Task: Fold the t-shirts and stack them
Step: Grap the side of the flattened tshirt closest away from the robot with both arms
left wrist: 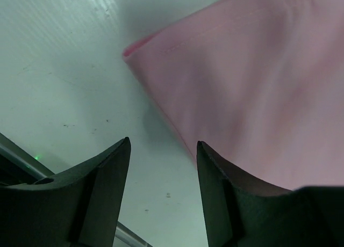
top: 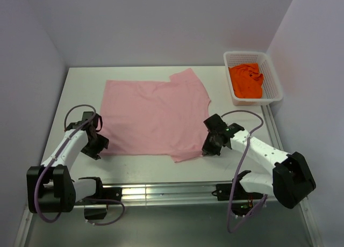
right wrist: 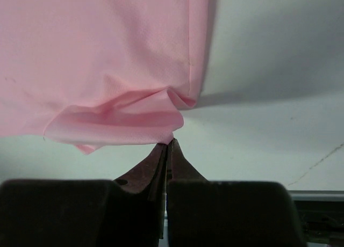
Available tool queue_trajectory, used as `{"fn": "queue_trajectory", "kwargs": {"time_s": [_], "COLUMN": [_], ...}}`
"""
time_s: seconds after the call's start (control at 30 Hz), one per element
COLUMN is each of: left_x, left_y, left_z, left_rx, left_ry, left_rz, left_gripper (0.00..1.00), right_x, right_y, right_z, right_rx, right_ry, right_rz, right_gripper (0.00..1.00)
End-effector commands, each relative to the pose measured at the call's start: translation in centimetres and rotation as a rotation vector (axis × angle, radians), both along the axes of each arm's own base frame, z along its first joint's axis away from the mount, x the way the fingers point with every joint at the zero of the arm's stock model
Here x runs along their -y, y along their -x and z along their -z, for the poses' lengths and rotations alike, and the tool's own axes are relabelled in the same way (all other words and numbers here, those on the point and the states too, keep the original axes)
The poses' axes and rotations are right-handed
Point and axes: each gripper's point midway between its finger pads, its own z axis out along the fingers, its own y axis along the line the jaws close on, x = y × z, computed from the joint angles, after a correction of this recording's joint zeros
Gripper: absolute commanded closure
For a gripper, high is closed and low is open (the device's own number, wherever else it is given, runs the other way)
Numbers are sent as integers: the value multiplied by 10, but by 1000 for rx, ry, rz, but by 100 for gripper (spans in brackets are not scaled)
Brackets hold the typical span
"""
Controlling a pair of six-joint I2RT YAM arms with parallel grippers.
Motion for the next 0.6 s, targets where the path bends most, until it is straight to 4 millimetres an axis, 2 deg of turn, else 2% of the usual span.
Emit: {"fn": "queue_trajectory", "kwargs": {"time_s": [0.0,0.13,0.43,0.57], "left_x": [-5,-12,-19,-23], "left_y": [6,10,19,11], "left_z": [8,8,26,27], "left_rx": [-10,-32,-133,-116], "left_ry": [-18,-54,-106,-127], "left_rz": [-80,-116,-163,-160], "left_gripper": [42,44,46,46], "right_x": [3,6,14,21], "right_y": [-19,-32,-47,-48], "right_z": [-7,-8,-7,-9], "right_rx": [28,32,25,28], "right_ry": [1,6,5,9], "right_rz": [-51,-73,-84,-80], "right_gripper": [100,100,100,100]}}
